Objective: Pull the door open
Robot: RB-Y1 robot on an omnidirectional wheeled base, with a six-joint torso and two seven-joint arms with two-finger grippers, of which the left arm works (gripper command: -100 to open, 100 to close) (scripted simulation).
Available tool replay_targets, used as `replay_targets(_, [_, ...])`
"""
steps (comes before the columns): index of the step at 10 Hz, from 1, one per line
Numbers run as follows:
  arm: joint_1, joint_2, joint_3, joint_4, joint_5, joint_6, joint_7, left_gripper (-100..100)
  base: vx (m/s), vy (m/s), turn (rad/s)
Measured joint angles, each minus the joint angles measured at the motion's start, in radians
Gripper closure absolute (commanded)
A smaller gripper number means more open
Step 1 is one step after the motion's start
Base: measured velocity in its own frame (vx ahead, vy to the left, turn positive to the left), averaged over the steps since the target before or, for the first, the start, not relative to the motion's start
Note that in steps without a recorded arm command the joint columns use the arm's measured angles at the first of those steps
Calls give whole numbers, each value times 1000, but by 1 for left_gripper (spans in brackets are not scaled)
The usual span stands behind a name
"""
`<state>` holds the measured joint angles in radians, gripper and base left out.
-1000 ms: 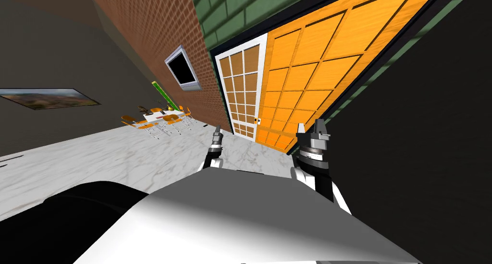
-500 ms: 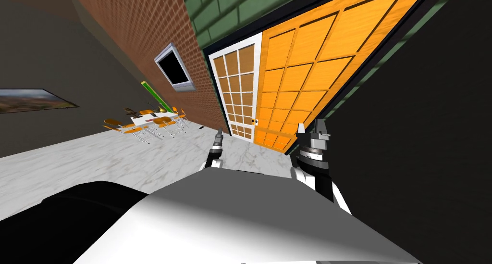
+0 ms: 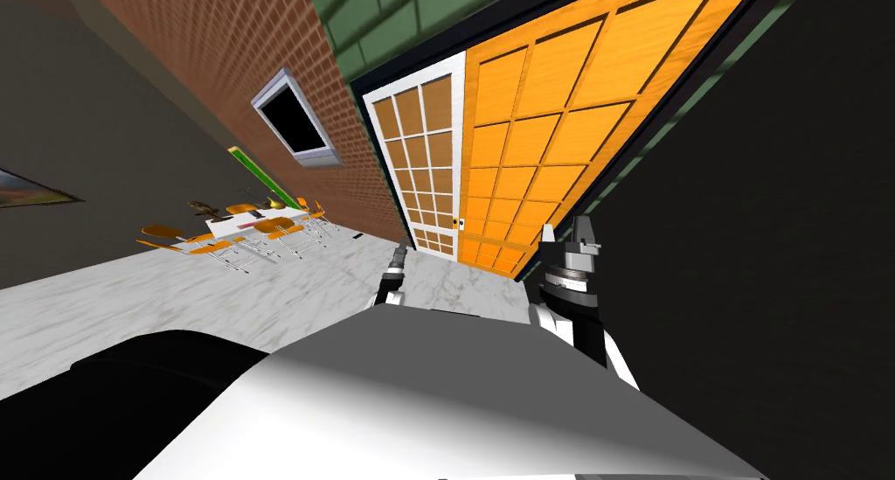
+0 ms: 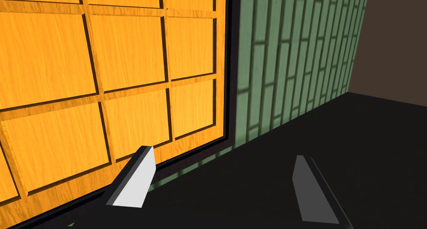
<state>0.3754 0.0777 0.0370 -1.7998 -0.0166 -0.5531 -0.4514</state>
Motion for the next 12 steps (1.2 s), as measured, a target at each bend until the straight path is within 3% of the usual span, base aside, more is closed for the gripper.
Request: replay_targets(12, [-80,18,77,331,-72,-94,-304,-100,106,-21,-111])
